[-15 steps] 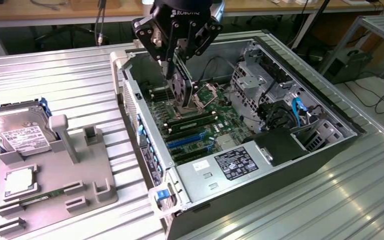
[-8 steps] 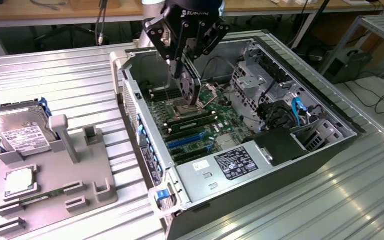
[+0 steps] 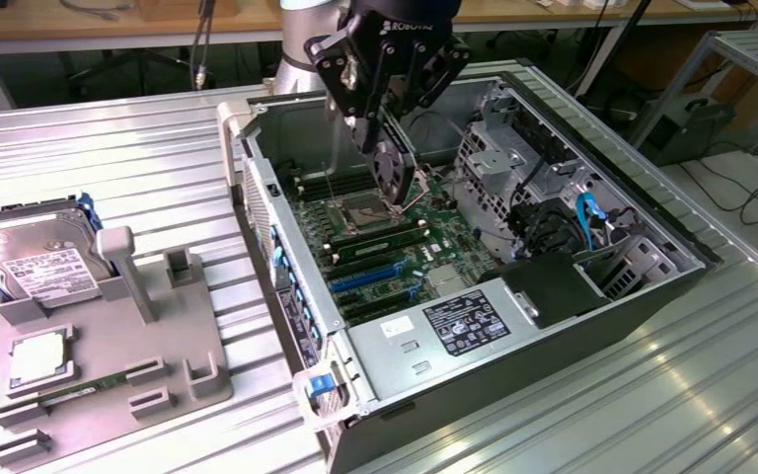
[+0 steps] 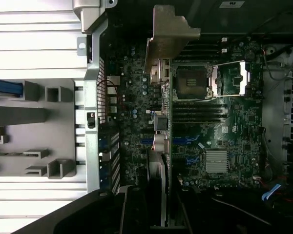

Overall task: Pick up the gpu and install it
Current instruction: 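Pick up the gpu and move the gpu toward the slot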

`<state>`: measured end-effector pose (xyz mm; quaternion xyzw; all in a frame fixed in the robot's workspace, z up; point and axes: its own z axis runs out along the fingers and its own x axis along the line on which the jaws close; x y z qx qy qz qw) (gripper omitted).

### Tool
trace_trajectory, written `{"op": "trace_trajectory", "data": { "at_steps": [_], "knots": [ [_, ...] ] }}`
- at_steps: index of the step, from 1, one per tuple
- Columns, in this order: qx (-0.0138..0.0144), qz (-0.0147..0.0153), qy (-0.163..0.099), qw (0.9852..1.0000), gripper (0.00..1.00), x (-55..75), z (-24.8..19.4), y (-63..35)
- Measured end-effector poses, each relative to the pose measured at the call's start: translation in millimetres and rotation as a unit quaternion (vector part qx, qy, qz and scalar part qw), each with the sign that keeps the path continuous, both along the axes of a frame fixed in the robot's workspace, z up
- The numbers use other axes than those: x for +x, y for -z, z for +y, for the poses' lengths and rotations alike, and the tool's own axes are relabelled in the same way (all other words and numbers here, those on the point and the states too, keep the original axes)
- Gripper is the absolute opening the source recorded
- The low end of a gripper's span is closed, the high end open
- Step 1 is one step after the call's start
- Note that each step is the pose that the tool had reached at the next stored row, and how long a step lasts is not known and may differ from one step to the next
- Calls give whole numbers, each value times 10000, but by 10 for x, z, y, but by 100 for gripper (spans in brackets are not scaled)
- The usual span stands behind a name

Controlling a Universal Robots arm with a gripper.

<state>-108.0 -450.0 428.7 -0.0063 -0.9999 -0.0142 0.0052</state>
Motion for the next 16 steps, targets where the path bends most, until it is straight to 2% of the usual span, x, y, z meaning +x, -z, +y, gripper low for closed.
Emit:
{"op": "trace_trajectory", "data": {
  "at_steps": [5, 16],
  "knots": [
    [0, 0, 0, 10000, 27, 98, 0, 7],
    [0, 0, 0, 10000, 27, 220, 0, 21]
  ]
}}
